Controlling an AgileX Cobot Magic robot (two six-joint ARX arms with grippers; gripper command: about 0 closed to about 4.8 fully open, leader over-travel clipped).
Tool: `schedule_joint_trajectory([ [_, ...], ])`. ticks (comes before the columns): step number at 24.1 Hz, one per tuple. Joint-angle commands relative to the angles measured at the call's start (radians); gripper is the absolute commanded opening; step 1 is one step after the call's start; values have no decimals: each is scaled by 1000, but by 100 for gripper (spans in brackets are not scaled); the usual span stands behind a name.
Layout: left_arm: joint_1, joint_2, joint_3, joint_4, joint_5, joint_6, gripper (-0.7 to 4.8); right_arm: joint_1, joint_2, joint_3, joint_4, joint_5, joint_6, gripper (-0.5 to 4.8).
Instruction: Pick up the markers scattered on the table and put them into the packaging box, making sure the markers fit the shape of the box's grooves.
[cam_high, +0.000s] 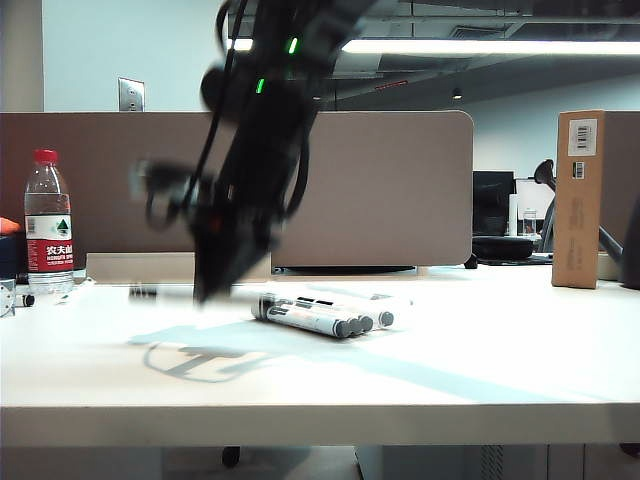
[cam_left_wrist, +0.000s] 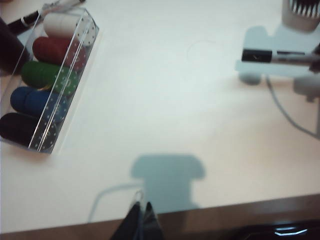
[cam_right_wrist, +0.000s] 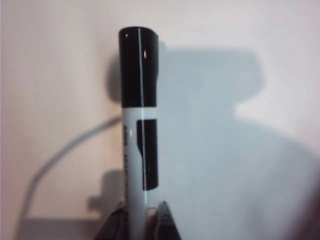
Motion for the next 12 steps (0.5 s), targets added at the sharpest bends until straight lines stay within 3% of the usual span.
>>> schedule_joint_trajectory([
  [1,-1,-1,4,65,2,0,-5,-34,-71,15,23,-7,50,-9],
  [4,-1,0,4,124,64,21,-5,-85,-100,15,24,0,116,-9],
  [12,-1,37,3,369,364,45,-5,-253,-111,12,-37,8,211,-9],
])
